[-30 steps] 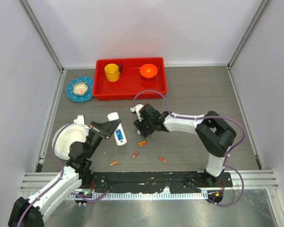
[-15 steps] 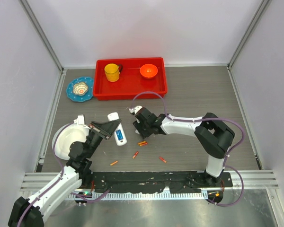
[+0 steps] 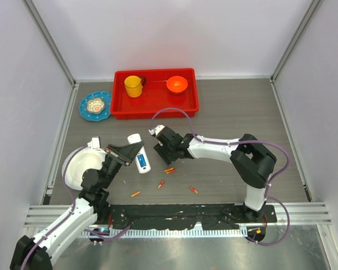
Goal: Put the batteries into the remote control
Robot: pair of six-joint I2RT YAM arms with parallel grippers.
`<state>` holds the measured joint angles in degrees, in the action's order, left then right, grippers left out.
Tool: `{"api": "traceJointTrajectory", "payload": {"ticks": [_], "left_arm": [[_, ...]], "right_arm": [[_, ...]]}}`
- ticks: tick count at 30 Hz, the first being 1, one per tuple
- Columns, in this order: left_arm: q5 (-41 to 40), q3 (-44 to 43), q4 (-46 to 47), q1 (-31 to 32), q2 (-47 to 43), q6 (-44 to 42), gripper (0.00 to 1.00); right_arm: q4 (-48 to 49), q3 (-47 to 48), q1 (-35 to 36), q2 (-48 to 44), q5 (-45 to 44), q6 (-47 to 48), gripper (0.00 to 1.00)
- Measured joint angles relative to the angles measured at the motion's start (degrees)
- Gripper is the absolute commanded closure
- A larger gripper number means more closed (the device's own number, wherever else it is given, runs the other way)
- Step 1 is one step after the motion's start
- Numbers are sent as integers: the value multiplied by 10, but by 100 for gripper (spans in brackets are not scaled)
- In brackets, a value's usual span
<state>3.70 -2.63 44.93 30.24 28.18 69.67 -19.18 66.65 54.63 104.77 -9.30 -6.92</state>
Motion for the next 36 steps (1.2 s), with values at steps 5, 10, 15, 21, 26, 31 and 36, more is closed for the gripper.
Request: {"api": "traceJointTrajectory", "payload": {"ticks": [5,10,15,21,26,31,36], "left_arm": [[0,0,-2,0,-3,3,100],[0,0,-13,0,-16,3,100],[0,0,-21,0,-20,3,100],[0,0,-24,0,-15,3,100],[0,0,-23,0,-10,3,100],[0,0,-23,0,-6,3,100],[0,0,-23,0,-4,3,100]], "right_arm": [[-9,32,-1,27,22,46,46],[-26,35,-8,36,50,73,46],[-32,35,-15,37,70,86,46],[-32,35,-19,38,91,89,49],[-36,41,-19,42,99,90,52],[-37,43,-19,44,100,90,57],[-36,43,-19,44,100,87,60]]}}
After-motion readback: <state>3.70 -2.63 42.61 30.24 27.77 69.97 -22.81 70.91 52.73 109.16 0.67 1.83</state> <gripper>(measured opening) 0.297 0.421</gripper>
